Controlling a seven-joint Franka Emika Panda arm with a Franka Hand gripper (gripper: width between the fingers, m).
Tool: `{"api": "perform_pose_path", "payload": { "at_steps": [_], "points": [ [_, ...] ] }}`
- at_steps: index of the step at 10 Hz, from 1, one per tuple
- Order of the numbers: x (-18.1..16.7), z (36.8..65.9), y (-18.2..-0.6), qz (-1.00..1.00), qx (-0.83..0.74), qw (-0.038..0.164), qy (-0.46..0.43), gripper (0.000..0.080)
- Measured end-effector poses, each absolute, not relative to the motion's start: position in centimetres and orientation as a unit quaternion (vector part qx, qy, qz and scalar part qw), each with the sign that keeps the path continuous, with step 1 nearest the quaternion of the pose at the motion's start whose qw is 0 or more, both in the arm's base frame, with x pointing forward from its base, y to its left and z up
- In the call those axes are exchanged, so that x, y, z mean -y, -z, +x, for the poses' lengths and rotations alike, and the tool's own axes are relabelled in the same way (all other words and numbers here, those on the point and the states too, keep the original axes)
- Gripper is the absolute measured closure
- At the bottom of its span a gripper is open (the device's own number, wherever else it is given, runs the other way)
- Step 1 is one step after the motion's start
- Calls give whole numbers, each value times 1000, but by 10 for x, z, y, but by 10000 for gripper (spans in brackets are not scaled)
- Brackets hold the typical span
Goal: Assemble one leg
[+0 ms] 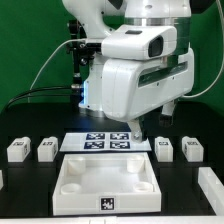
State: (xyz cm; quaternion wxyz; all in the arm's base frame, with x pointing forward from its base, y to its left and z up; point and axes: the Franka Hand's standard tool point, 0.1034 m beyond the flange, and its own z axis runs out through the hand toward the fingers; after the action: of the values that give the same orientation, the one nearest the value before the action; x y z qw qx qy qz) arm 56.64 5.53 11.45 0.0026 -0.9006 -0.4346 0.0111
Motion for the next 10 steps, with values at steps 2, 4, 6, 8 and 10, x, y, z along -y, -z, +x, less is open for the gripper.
{"api": "perform_pose_path", "payload": {
  "at_steps": [2, 4, 6, 8, 10],
  "points": [
    [-55, 566, -114, -901, 434, 3, -11, 150],
    [-55, 566, -114, -901, 434, 3, -11, 150],
    [-55, 566, -114, -901, 434, 3, -11, 150],
    [-55, 566, -114, -901, 434, 3, -11, 150],
    [-55, 566, -114, -901, 434, 3, -11, 150]
  ]
}}
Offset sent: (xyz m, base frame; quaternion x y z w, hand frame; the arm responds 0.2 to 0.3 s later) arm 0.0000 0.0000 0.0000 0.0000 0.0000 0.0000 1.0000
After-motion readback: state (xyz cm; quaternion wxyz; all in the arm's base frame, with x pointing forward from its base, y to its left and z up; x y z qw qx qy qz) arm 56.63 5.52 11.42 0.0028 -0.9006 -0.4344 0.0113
